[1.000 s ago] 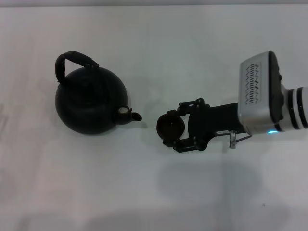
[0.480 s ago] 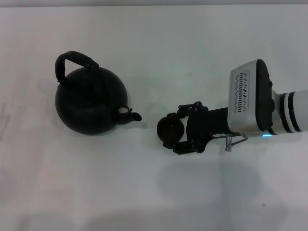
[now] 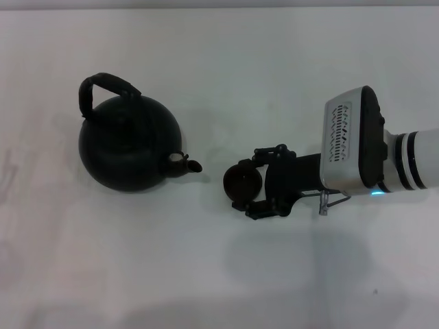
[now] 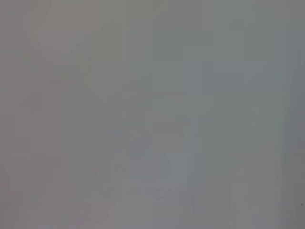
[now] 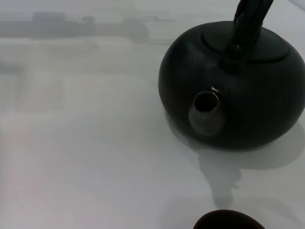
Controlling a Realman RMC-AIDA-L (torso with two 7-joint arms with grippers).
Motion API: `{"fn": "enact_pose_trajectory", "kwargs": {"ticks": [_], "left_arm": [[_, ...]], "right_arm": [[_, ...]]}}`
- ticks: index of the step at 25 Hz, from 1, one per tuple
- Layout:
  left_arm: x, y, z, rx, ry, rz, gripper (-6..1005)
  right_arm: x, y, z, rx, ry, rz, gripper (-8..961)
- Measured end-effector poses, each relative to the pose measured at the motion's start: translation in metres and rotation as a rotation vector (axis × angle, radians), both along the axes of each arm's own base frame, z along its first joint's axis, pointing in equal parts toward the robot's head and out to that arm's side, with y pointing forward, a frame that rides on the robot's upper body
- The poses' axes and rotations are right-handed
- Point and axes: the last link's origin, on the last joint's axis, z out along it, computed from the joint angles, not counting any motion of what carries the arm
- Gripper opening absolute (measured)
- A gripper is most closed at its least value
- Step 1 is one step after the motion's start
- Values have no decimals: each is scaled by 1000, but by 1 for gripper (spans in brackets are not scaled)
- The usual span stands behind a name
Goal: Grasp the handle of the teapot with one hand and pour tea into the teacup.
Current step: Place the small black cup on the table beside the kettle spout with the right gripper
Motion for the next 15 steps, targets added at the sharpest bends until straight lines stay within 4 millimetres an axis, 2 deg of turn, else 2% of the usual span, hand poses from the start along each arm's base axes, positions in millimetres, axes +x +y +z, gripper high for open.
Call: {"fn": "enact_pose_trajectory", "kwargs": {"ticks": [5, 7, 15], "left_arm": [[0, 1, 0, 1, 1, -3, 877], [0, 2, 1, 1, 2, -4, 877], [0, 3, 2, 1, 6, -7, 877]], "right_arm": [[0, 1, 1, 5, 1, 0, 748], [-1, 1, 1, 6, 1, 4, 872], [-6, 5, 11, 3, 46, -9, 869]]}}
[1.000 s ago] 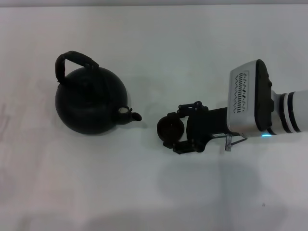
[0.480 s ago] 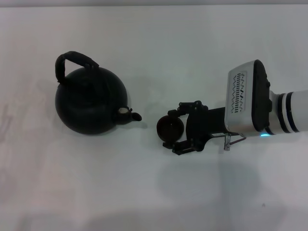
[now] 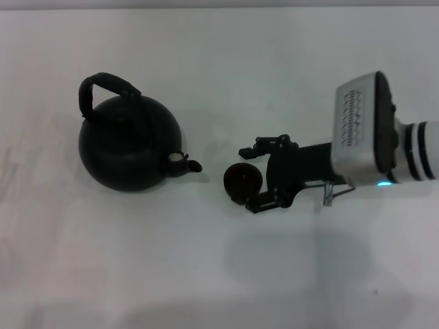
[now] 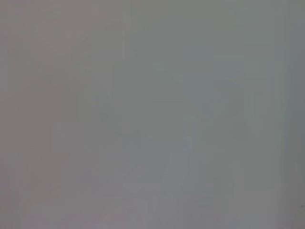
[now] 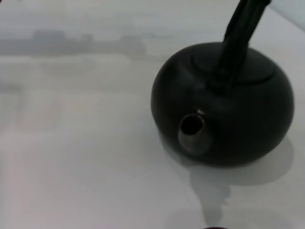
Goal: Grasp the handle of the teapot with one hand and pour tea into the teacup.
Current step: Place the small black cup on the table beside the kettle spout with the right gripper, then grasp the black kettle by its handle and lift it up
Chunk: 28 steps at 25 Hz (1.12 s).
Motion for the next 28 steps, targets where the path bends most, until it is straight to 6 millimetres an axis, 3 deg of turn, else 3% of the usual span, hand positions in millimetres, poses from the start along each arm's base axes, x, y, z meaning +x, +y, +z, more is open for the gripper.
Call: {"fn": "enact_pose_trajectory", "kwargs": {"ticks": [13, 19, 28], "left_arm": [[2, 3, -1, -6, 13, -12, 878], [15, 13, -14, -145, 21, -120, 878], [14, 34, -14, -387, -65, -201, 876]], "right_arm": [[-1, 8, 42, 4, 163, -66, 870], [5, 14, 67, 67, 250, -100, 871], [11, 14, 70, 97, 276, -109, 870]]}}
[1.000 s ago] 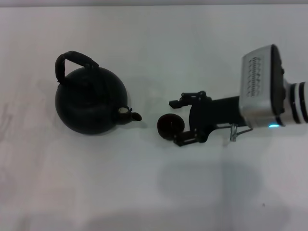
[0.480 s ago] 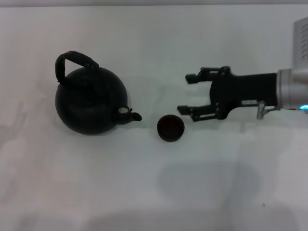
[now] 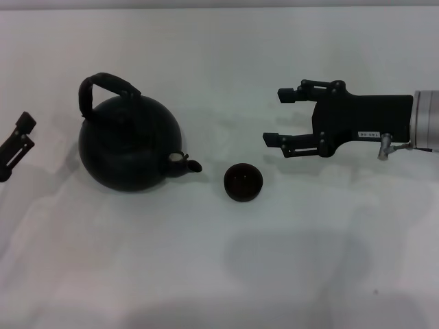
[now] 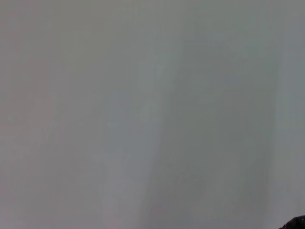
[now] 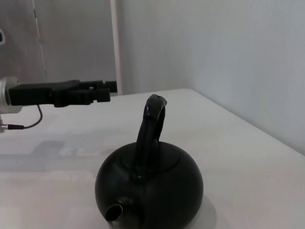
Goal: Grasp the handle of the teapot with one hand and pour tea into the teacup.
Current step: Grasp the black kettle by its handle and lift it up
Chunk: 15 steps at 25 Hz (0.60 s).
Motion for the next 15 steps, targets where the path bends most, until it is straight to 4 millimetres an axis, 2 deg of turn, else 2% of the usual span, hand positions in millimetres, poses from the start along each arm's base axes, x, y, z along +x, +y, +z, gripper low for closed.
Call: {"fn": "enact_pose_trajectory", "kwargs": {"ticks": [13, 15], "left_arm": [[2, 29, 5, -208, 31, -57, 877], [2, 38, 7, -255, 39, -57, 877]], "right_arm": [[0, -3, -2, 5, 50, 0, 868], [0, -3, -2, 4, 49, 1, 868]]}}
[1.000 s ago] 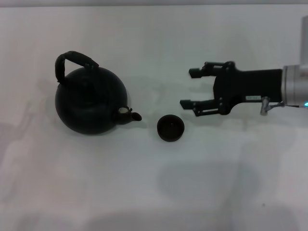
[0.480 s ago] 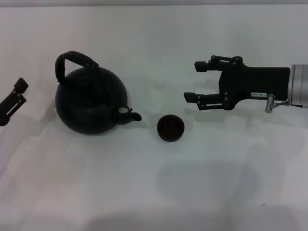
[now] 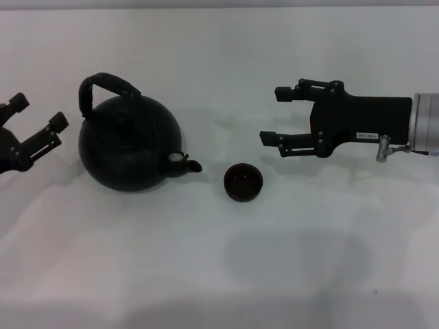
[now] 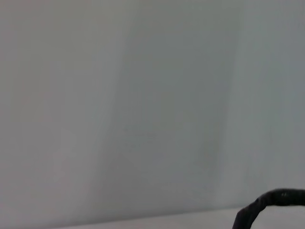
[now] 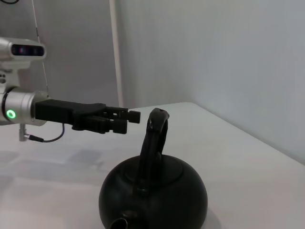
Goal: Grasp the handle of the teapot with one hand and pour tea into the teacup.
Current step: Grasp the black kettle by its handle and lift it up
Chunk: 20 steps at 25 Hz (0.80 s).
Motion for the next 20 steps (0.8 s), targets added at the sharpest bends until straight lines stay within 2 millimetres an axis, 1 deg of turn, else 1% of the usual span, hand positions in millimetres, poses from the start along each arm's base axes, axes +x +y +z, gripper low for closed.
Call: {"fn": "enact_pose_trajectory", "kwargs": {"ticks": [2, 5, 11, 15, 20], "left_arm": [[0, 3, 1, -12, 8, 2, 876], [0, 15, 3, -31, 36, 2, 876], [11, 33, 1, -81, 65, -46, 876], [18, 41, -2, -125, 86, -82, 876], [23, 48, -4, -146, 101, -94, 877]], "right_arm": [[1, 0, 0, 1, 0, 0, 868], [1, -1, -1, 2, 6, -3, 867], [0, 0, -2, -1, 11, -4, 866], [0, 0, -2, -3, 12, -6, 866], [-1, 0, -2, 2, 19, 0, 865]]}}
